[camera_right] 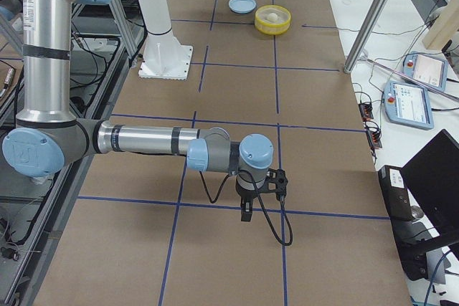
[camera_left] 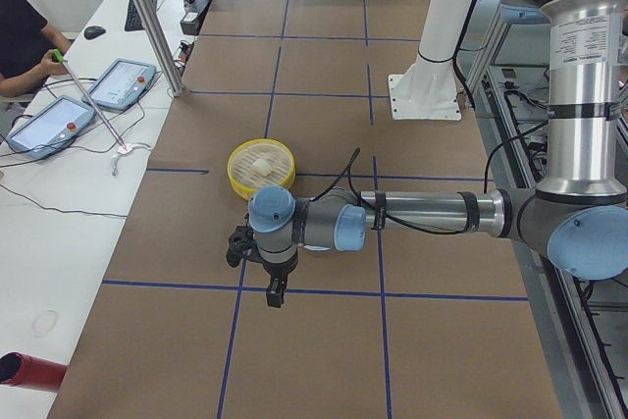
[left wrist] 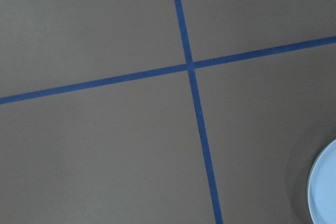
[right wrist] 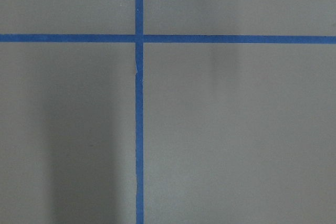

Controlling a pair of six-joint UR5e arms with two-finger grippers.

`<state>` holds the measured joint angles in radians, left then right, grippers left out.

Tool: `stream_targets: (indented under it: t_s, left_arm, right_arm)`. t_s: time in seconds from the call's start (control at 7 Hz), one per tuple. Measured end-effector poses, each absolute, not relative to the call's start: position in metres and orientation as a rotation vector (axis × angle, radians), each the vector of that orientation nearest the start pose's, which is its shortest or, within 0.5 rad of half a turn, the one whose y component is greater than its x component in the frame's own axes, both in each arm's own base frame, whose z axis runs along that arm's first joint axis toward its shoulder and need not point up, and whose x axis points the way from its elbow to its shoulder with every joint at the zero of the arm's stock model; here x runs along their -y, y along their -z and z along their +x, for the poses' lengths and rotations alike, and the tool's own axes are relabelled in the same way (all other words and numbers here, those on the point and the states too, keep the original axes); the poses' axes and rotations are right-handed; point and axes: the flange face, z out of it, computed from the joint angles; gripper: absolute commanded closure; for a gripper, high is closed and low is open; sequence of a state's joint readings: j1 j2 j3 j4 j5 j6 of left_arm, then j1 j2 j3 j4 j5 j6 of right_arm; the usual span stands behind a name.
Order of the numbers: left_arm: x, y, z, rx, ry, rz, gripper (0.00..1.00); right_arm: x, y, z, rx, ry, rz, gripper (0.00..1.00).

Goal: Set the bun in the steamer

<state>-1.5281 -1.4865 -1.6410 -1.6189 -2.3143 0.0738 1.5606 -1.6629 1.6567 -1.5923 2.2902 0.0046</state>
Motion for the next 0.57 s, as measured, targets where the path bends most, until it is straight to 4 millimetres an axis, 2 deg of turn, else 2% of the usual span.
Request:
stream_targets:
  t_s: [0.57]
  left_arm:
    - [0.4607, -0.6537, -0.0526, -0.745, -0.113, 0.051, 0.00]
  right_arm:
    - [0.4514, -0.6658, 0.0632, 0.719, -0.005, -0.032, 0.00]
